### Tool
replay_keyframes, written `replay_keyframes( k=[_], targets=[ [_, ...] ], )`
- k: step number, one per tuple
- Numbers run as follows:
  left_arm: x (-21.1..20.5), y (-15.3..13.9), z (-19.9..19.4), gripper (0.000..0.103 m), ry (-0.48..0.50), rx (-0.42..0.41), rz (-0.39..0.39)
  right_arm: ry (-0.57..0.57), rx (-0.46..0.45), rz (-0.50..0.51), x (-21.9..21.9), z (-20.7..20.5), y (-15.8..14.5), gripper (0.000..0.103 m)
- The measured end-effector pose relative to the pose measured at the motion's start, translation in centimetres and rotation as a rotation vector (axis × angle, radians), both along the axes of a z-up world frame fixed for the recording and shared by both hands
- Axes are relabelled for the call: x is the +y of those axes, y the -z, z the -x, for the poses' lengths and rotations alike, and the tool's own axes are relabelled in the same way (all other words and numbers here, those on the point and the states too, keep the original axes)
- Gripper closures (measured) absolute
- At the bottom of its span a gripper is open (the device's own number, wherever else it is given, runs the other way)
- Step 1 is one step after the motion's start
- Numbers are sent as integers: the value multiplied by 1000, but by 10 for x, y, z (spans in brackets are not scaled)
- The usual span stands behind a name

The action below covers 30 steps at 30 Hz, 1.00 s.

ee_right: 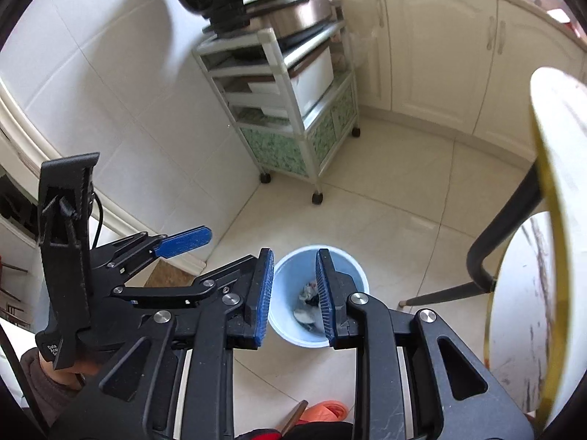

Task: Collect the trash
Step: 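Move both tools back over the table trash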

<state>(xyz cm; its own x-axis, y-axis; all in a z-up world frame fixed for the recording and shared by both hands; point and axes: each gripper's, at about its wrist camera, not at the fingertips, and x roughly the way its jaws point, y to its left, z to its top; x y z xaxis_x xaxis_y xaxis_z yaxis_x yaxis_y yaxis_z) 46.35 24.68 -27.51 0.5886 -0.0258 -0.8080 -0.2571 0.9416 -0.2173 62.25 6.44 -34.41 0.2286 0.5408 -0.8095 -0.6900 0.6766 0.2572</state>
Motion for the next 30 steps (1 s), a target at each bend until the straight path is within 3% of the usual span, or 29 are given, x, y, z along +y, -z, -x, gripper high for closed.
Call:
replay_keyframes(
  k=[3, 6, 10, 17, 22, 26, 30],
  targets=[
    [-15, -28, 12, 27, 2, -62, -50, 12, -44, -31, -15, 6, -26, 77],
    [-38, -64, 23, 18, 7, -141, -102, 43, -92, -70, -39, 11, -57, 63],
    [-79, -107, 30, 9, 51, -235, -142, 99, -170, -103, -82, 17, -95, 52],
    [-167, -146, 20, 2, 179, -317, -173, 261, -297, -87, -195, 10, -141, 33],
    [-229, -153, -16, 1, 277, -305, -161, 417, -328, 29, -286, -14, -134, 33],
    [-272, -147, -51, 1, 348, -261, -173, 509, -266, 122, -342, -42, -107, 33],
    [-302, -136, -81, 1, 414, -212, -201, 504, -198, 169, -363, -67, -85, 35]
  ],
)
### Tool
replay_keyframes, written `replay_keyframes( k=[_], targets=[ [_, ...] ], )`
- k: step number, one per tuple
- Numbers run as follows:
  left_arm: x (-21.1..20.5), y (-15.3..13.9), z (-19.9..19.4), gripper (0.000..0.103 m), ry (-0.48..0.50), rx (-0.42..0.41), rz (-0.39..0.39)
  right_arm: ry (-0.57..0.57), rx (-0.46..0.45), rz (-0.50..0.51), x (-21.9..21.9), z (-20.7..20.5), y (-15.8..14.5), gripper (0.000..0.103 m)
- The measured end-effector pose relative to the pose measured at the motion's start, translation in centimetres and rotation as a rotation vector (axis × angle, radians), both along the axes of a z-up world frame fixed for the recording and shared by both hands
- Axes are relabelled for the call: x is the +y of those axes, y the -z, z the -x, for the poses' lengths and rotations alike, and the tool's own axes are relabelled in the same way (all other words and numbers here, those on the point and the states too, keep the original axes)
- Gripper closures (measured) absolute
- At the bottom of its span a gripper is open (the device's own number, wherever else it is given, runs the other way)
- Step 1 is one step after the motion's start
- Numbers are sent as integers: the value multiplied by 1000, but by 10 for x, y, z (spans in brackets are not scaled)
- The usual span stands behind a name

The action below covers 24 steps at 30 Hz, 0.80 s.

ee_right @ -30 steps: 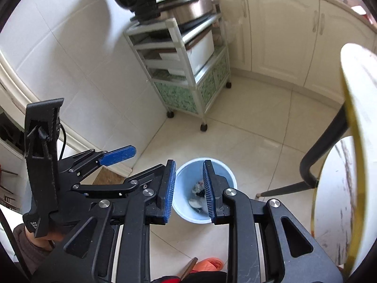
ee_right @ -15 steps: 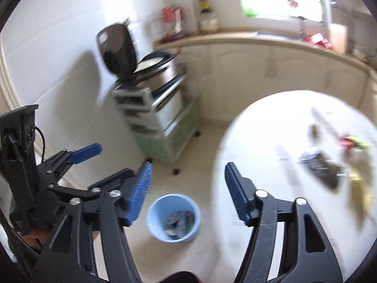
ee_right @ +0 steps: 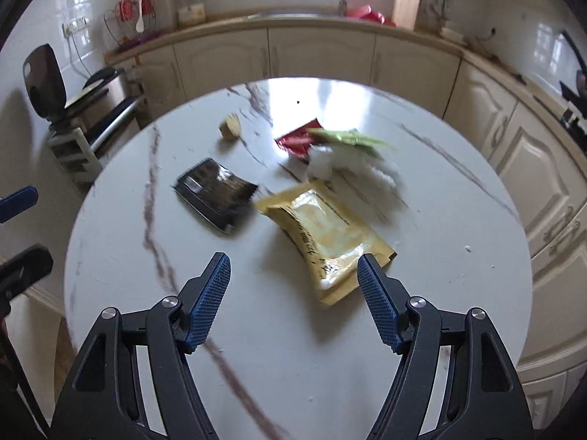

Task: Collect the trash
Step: 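Move both tools back over the table trash, then grasp the gold packet with the right tool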

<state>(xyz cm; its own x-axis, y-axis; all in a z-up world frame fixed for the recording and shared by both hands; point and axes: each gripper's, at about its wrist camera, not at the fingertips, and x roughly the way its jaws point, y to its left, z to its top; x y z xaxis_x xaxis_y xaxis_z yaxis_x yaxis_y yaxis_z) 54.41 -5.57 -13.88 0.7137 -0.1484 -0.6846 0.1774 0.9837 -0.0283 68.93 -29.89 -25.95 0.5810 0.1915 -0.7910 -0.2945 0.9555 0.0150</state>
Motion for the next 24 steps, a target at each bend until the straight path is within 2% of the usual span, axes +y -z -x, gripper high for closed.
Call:
replay_keyframes(
  k=[3, 8, 9, 10, 11, 14, 17, 24],
  targets=[
    [-17, 5, -21, 1, 10, 34, -31, -20, -1, 29, -4, -7, 9, 39],
    [-26, 16, -48, 1, 4, 74, -29, -54, 28, 40, -2, -22, 26, 55],
    [-24, 19, -50, 1, 3, 78, -28, -55, 25, 50, -2, -24, 27, 63],
    [-26, 20, -55, 1, 2, 84, -26, -57, 17, 60, -4, -25, 28, 74],
    [-28, 22, -60, 1, 4, 91, -23, -60, 10, 71, -4, -25, 27, 75],
    [-33, 26, -74, 1, -2, 112, 7, -98, 1, 34, -11, -24, 25, 94],
    [-40, 32, -89, 1, -21, 127, 33, -87, -23, 34, -20, -21, 24, 97],
    [-58, 37, -144, 2, -107, 169, 79, -54, -20, -75, -54, -19, 15, 97]
  ],
)
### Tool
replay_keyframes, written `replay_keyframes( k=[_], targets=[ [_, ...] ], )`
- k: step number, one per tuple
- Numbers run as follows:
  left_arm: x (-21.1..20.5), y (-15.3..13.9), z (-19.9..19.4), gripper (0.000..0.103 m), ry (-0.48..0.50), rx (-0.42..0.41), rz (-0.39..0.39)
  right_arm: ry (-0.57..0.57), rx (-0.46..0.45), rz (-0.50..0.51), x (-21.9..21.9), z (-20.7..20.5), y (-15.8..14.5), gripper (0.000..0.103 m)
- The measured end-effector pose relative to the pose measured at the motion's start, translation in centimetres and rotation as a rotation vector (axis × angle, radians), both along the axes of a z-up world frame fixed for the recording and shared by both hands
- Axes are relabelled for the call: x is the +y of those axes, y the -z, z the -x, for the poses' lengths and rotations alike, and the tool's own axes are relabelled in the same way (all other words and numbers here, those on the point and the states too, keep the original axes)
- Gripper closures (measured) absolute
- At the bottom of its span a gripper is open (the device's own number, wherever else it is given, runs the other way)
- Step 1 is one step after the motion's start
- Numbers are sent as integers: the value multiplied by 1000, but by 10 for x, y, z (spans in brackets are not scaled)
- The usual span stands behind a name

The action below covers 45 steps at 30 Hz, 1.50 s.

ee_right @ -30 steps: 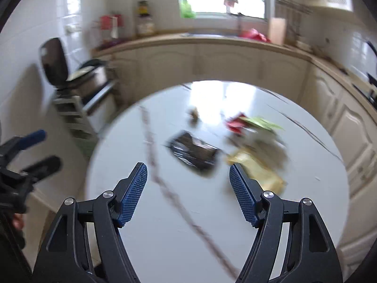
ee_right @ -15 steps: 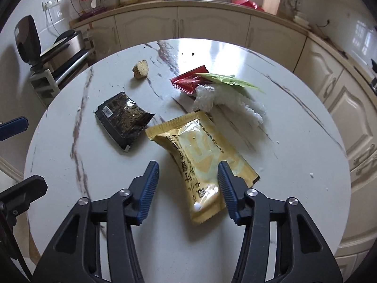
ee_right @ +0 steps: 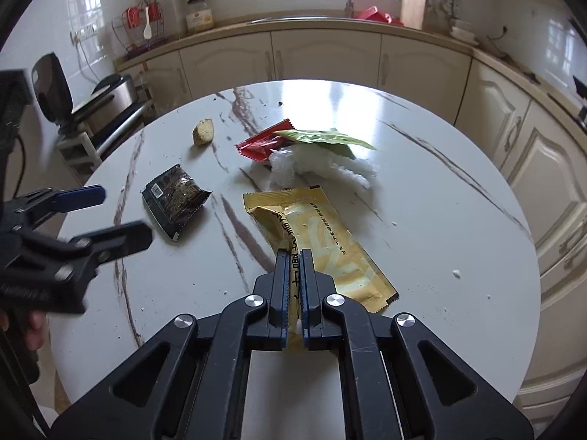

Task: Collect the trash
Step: 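Grasp the gold packet with the right tool, then lower the left tool onto the black packet and close it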

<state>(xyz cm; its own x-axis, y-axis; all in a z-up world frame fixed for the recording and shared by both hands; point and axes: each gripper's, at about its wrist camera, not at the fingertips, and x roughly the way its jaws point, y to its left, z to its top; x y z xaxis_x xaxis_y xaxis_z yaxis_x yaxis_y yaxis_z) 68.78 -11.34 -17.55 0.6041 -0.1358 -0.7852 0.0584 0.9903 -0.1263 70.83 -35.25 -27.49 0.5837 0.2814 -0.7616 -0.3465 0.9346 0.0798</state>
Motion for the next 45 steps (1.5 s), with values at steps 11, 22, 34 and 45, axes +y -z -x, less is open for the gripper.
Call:
replay_keyframes(
  k=[11, 22, 34, 45],
  targets=[
    [-18, 35, -73, 2, -142, 111, -86, 2, 30, -97, -25, 1, 5, 97],
    [-12, 43, -55, 17, 21, 42, -95, 4, 41, -123, -28, 7, 8, 97],
    [-32, 45, -16, 78, 215, -50, -111, 5, 51, -119, -16, 23, 10, 97],
    [22, 44, 29, 75, 197, 9, -8, 9, 53, -130, -6, 40, 5, 97]
  ],
)
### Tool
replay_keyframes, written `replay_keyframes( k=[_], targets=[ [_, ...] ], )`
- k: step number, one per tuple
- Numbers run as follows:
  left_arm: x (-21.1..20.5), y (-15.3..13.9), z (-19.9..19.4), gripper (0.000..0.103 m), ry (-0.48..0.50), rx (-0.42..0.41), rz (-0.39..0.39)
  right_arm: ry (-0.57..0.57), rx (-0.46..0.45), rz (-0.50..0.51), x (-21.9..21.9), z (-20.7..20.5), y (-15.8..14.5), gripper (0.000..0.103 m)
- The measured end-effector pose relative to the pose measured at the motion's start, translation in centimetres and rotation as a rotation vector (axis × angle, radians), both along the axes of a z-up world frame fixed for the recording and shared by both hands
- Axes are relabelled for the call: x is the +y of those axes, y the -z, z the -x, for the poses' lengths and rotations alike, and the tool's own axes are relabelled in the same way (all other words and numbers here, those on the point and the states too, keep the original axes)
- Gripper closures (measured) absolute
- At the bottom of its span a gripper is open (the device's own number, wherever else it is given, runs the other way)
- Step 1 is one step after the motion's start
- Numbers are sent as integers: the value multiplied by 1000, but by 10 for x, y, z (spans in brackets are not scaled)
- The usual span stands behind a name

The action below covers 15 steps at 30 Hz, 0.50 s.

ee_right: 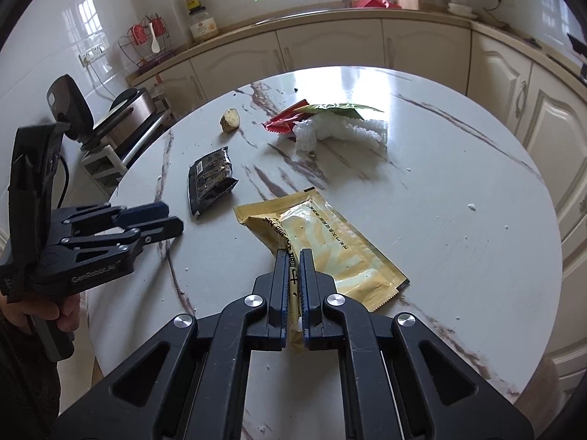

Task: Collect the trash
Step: 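Lower the left tool onto the black packet and close it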

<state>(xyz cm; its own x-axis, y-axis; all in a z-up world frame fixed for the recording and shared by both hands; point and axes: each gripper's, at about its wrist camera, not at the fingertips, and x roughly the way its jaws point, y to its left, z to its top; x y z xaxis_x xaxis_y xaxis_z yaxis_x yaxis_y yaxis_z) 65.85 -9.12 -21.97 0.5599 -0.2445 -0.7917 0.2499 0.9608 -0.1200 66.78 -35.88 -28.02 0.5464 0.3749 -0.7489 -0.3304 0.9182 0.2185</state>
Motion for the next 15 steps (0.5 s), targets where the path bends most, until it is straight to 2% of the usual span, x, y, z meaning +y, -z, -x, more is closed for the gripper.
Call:
replay_keyframes(
  k=[2, 6, 8, 10, 11, 15],
  targets=[
    [2, -3, -1, 68, -29, 3, 34, 12, -9, 1, 0, 0, -1, 97],
    [-1, -14, -24, 36, -111, 32, 116, 25, -16, 14, -1, 1, -2, 97],
    [-3, -16, -37, 28, -186, 55, 148, 20, -10, 14, -2, 0, -1, 97],
    [-5, -13, -53, 26, -281, 100, 142, 12, -7, 18, -3, 0, 1, 97],
    [-7, -14, -60, 26, -315, 98, 123, 9, -6, 17, -3, -1, 2, 97],
    [-22, -14, -78, 25, -357, 104, 52, -11, -4, 6, -6, -2, 4, 97]
  ],
)
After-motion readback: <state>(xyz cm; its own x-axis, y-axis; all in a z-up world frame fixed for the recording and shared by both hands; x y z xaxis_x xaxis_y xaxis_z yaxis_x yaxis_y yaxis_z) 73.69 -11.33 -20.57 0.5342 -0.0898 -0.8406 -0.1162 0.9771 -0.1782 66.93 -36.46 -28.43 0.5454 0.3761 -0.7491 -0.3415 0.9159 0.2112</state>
